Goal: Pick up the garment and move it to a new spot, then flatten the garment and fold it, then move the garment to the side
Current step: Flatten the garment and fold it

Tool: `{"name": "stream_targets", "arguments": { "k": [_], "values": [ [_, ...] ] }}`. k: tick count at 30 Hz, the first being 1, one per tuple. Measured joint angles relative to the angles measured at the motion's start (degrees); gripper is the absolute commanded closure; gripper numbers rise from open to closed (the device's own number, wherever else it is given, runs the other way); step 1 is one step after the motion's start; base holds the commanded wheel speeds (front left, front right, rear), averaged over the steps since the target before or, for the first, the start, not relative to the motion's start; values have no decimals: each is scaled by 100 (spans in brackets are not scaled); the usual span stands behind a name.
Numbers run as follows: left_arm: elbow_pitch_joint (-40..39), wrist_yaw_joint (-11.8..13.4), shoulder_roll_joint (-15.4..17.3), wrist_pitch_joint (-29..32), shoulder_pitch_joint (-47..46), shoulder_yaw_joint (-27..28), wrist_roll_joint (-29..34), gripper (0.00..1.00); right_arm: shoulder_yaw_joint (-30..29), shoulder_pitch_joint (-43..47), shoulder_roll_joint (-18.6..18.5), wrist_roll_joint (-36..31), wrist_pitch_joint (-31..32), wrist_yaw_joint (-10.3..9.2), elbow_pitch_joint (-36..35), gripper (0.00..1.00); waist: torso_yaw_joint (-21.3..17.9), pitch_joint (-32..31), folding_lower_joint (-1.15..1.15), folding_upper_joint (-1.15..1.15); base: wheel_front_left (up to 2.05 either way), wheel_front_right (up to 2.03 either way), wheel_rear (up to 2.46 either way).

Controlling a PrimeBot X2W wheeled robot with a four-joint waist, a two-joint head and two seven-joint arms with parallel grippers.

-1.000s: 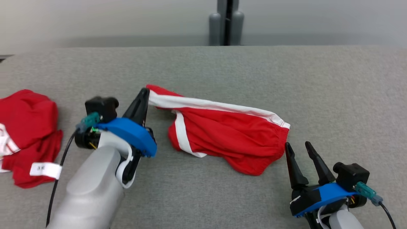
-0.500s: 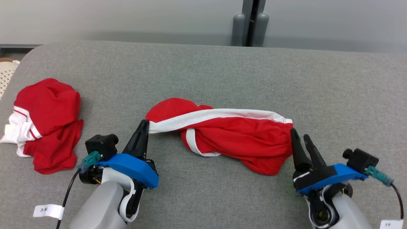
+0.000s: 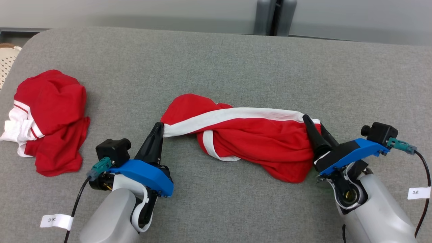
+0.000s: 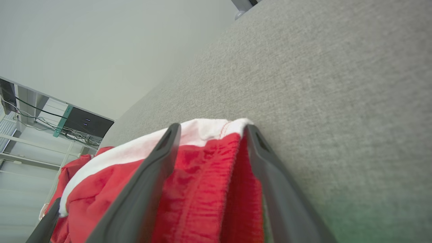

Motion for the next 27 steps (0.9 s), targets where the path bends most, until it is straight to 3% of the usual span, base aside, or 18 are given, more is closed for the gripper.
{"name": "stream_targets", "arguments": {
  "k": [13, 14, 15, 16, 18, 19, 27],
  "values": [
    [105, -70, -69, -1, -81, 45, 140, 100, 41, -289, -49, 424, 116, -3, 354, 1, 46, 91, 0, 0, 0, 0, 0],
    [116, -78, -76, -3, -90, 44, 141, 100, 47, -335, -57, 426, 142, -5, 408, 9, 54, 98, 0, 0, 0, 0, 0],
    [123, -90, -81, -4, -99, 43, 142, 100, 47, -385, -63, 434, 148, -7, 457, 23, 65, 106, 0, 0, 0, 0, 0],
    [130, -91, -86, -5, -101, 42, 145, 100, 47, -421, -67, 439, 146, -7, 493, 46, 76, 111, 0, 0, 0, 0, 0],
    [148, -93, -92, -4, -103, 37, 158, 100, 69, -474, -83, 439, 145, -8, 552, 76, 98, 121, 0, 0, 0, 0, 0],
    [156, -93, -97, -5, -107, 35, 158, 100, 81, -497, -91, 439, 138, -8, 580, 100, 107, 123, 0, 0, 0, 0, 0],
    [212, -103, -101, -4, -169, 40, 162, 100, 199, -615, -92, 539, 163, 2, 695, 100, 127, 127, 0, 0, 0, 0, 0]
  ]
}}
